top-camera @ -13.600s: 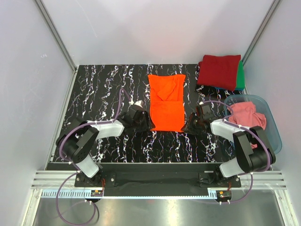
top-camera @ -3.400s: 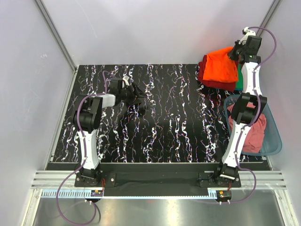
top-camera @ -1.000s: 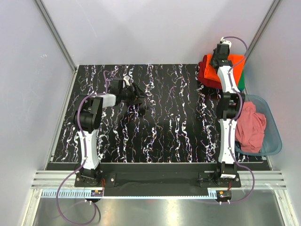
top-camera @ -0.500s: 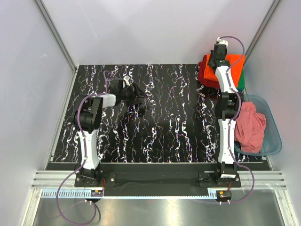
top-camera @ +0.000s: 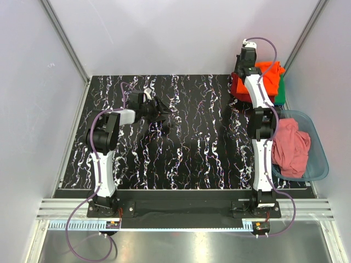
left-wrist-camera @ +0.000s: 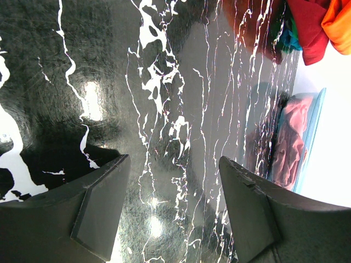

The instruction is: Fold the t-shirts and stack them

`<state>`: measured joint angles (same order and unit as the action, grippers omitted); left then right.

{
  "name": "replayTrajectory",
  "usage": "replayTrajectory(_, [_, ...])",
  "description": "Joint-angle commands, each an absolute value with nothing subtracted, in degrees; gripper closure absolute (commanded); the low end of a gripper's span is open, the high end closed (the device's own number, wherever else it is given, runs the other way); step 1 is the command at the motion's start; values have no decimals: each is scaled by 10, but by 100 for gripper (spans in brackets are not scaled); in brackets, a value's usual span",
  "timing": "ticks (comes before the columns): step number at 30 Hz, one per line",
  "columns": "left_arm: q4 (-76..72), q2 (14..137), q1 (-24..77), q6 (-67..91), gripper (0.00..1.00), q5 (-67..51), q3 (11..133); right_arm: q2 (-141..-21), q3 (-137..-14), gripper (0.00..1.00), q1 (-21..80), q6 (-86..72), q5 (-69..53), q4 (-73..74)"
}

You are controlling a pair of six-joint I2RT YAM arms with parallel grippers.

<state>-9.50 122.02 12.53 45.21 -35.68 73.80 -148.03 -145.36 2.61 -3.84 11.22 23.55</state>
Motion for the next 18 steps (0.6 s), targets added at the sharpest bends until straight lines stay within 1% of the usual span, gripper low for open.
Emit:
replayTrajectory(1, [-97,1223,128,440,28,-366,755,-1450,-1449,93,27,-33,141,214])
replayTrajectory(2, [-97,1224,127,440,28,-366,756,-1452,-1450,56,27,-29,146,214])
replayTrajectory(3, [-96,1224,127,439,29,-367,756,-1455,-1450,36,27,-26,151,214])
replayTrajectory(4, [-96,1224,128,439,28,-367,756,-1455,-1450,22,27,-26,167,214])
replayTrajectory(5, [-96,1225,128,439,28,-367,757,-1455,-1449,12,27,-21,179,214])
replayTrajectory(7, [-95,1225,127,439,28,-368,757,-1449,-1451,8,25,-22,207,214])
replayTrajectory(11, [-95,1228,127,439,28,-368,760,-1418,-1449,3,22,-29,191,220])
replayTrajectory(17, [-86,1228,127,428,28,-368,765,-1298,-1417,0,25,-96,105,228])
replayTrajectory(18, [-88,1226,128,425,28,-369,764,-1252,-1386,0,26,-109,102,228])
